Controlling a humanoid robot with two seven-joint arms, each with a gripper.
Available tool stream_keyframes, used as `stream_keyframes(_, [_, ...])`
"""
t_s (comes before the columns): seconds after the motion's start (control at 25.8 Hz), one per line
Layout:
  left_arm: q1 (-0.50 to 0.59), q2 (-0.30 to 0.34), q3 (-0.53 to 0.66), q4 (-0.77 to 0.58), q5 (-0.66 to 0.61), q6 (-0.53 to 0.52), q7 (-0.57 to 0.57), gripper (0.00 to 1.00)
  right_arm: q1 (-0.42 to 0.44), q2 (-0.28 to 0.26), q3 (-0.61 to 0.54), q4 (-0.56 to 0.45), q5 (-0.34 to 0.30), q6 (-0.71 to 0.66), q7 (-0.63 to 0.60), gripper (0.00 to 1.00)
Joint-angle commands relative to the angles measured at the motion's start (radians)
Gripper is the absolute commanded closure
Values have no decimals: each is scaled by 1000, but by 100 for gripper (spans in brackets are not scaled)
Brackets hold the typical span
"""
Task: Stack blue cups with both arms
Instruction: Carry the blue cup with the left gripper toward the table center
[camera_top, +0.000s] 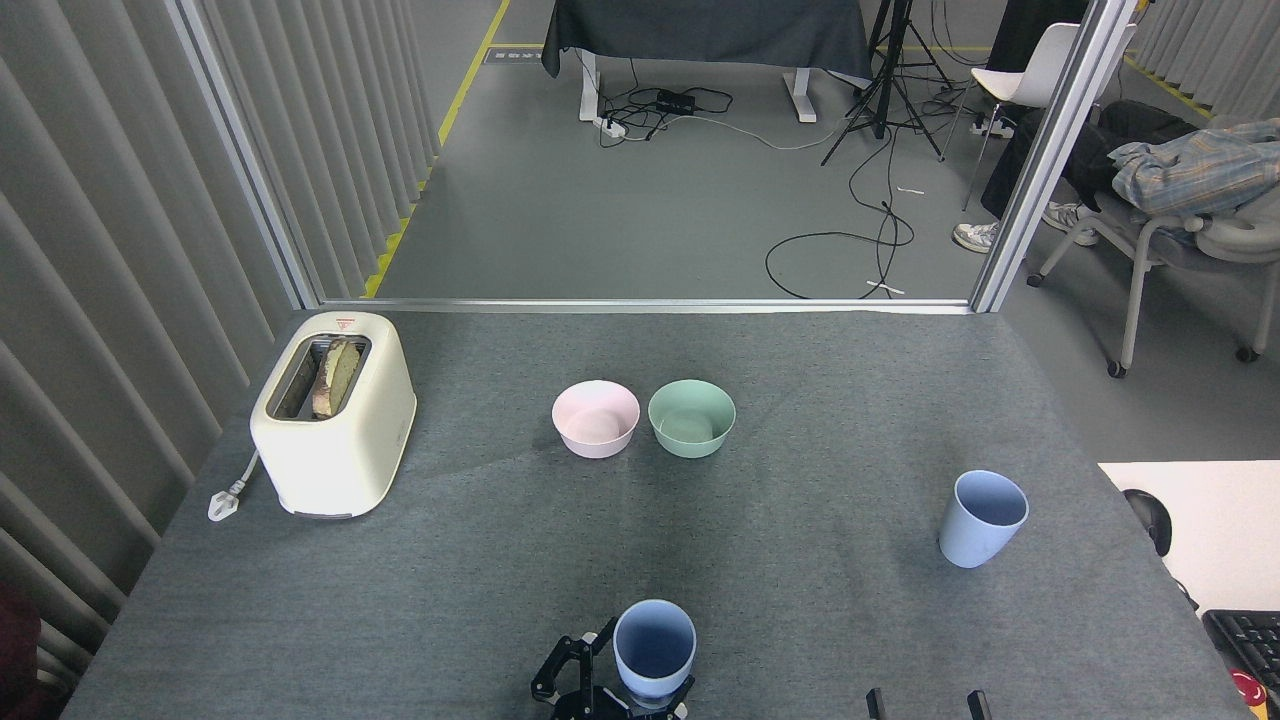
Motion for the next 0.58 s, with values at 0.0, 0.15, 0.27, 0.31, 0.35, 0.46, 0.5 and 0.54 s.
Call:
stream_keyframes(0.0, [-1,18,16,2,3,-2,0,1,0,1,1,0,0,-1,0,0])
stream_keyframes(0.15, [1,41,35,6,5,-2,0,1,0,1,1,0,0,0,0,0])
stream_keyframes(0.27, [5,52,44,3,5,-2,8,1,0,1,-1,0,0,0,0,0])
stream_keyframes(0.31, [11,52,44,0,6,-2,11,1,0,1,-1,0,0,0,0,0])
stream_keyframes(0.35, [21,52,44,-3,6,-2,12,1,0,1,-1,0,0,0,0,0])
stream_keyframes(0.46, [47,54,44,-14,11,-3,17,1,0,3,1,0,0,0,0,0])
stream_keyframes(0.5, [54,55,44,-21,11,-3,18,1,0,3,1,0,0,0,0,0])
stream_keyframes(0.54, [65,58,44,-34,11,-3,18,1,0,3,1,0,0,0,0,0])
